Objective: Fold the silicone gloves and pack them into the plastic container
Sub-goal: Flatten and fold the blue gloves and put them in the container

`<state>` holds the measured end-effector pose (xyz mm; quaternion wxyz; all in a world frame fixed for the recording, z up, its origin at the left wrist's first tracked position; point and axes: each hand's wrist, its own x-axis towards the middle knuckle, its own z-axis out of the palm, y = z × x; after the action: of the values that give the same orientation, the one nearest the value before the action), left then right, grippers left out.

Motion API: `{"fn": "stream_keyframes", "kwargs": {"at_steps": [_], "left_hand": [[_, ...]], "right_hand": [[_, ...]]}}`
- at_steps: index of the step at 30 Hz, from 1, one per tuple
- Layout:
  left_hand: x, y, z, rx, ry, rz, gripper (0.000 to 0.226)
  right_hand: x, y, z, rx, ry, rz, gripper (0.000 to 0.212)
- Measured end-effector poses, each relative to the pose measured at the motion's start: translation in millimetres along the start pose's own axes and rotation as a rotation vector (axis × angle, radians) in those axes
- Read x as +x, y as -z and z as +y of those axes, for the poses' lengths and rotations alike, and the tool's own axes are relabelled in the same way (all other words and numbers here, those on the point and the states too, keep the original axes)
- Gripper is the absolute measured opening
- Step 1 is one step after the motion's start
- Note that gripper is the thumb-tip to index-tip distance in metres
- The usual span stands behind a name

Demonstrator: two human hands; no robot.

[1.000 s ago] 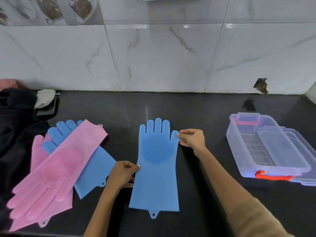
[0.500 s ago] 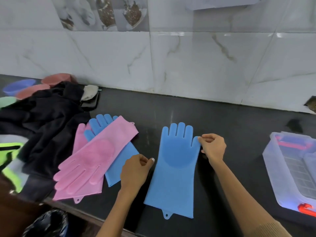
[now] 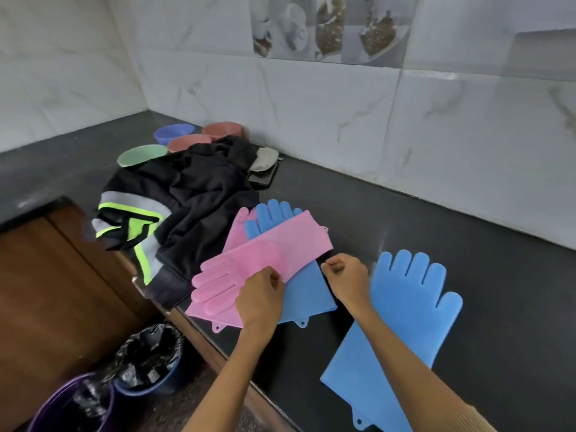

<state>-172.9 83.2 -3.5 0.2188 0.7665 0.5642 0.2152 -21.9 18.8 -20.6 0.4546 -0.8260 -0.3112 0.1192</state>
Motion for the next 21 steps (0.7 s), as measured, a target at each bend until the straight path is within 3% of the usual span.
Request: {"fn": "stream_keyframes", "kwargs": {"at_steps": [4, 8, 14, 19, 21], "left_hand": [[4.4, -15.1, -3.6, 0.272, -0.222, 0.003, 0.028], [17.2, -34.8, 3.2, 0.343, -0.367, -0.023, 0.042], [41.6, -50.4, 11.8, 0.423, -0.411, -0.216, 0.056], [51.9, -53.7, 17.2, 0.519, -0.494, -0.242, 0.053], [54.3, -52.1, 19.5, 0.445, -0.453, -0.244, 0.050]], "right_hand": [[1.3, -19.6, -5.9, -0.033, -0.016, 0.001, 0.018], [2.4, -30.9, -6.2, -0.110, -0.026, 0.065, 0.023], [3.5, -37.0, -4.6, -0.217, 0.008, 0.116, 0.024], [7.7, -35.4, -4.0, -0.299, 0.026, 0.071, 0.024], [8.8, -34.1, -5.2, -0.300, 0.014, 0.050, 0.023]]}}
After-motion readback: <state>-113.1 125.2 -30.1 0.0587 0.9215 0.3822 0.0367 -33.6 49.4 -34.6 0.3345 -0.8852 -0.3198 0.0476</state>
